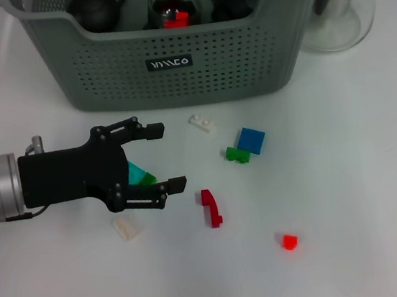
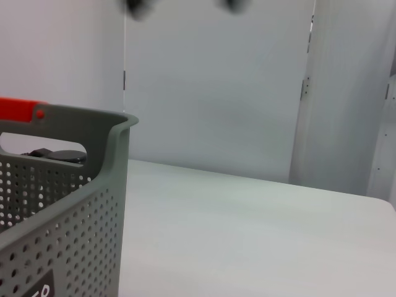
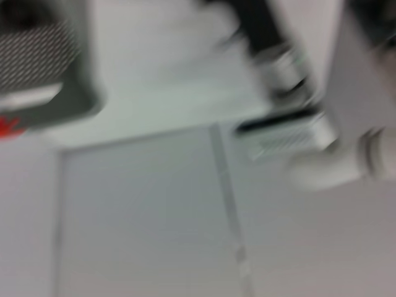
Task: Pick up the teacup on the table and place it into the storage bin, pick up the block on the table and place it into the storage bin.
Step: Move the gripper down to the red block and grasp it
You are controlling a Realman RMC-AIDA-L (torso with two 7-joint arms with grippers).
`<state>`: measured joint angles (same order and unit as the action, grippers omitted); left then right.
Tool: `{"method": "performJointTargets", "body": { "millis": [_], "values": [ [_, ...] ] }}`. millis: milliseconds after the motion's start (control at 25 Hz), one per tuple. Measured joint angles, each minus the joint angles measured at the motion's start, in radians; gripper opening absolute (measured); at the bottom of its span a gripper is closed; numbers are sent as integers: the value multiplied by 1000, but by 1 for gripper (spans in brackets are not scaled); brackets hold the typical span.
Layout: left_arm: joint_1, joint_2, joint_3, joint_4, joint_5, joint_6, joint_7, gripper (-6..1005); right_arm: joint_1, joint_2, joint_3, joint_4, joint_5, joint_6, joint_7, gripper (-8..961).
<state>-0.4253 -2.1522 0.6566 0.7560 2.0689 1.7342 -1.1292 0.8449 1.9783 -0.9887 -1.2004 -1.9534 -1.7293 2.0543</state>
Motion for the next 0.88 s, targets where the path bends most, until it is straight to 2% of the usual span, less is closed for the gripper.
{"method": "performJointTargets", "body": {
  "millis": [200, 360, 440, 480, 520, 600, 640, 680, 720, 880],
  "values": [
    [2, 0, 0, 0, 0, 1, 0, 865, -46, -6, -7, 4, -89, -189, -21, 797],
    [-2, 0, 0, -1, 0, -6, 0, 864, -44, 25, -55, 29, -265, -240, -14, 794],
    [-4, 0, 0, -3, -2, -9, 0, 864, -28, 56, -114, 50, -383, -237, -4, 792],
    [-4, 0, 0, -5, -5, -10, -1, 863, -5, 95, -164, 65, -475, -221, -1, 791],
    [-4, 0, 0, -5, -5, -10, -1, 863, -5, 95, -164, 65, -475, -221, -1, 791],
    [-7, -1, 0, -6, -6, -11, -2, 863, 18, 124, -232, 86, -520, -201, 7, 791],
    [-8, -1, 0, -6, -6, -12, -2, 862, 30, 129, -278, 102, -526, -178, 17, 791],
    [-9, -2, 0, -6, -6, -12, -3, 862, 47, 128, -389, 136, -494, -126, 52, 791],
    [-10, -3, 0, -6, -6, -12, -3, 862, 47, 128, -389, 136, -494, -126, 52, 791],
    [-10, -7, -2, -7, -7, -20, -3, 861, 59, 129, -571, 157, -468, -40, 96, 791]
  ]
}}
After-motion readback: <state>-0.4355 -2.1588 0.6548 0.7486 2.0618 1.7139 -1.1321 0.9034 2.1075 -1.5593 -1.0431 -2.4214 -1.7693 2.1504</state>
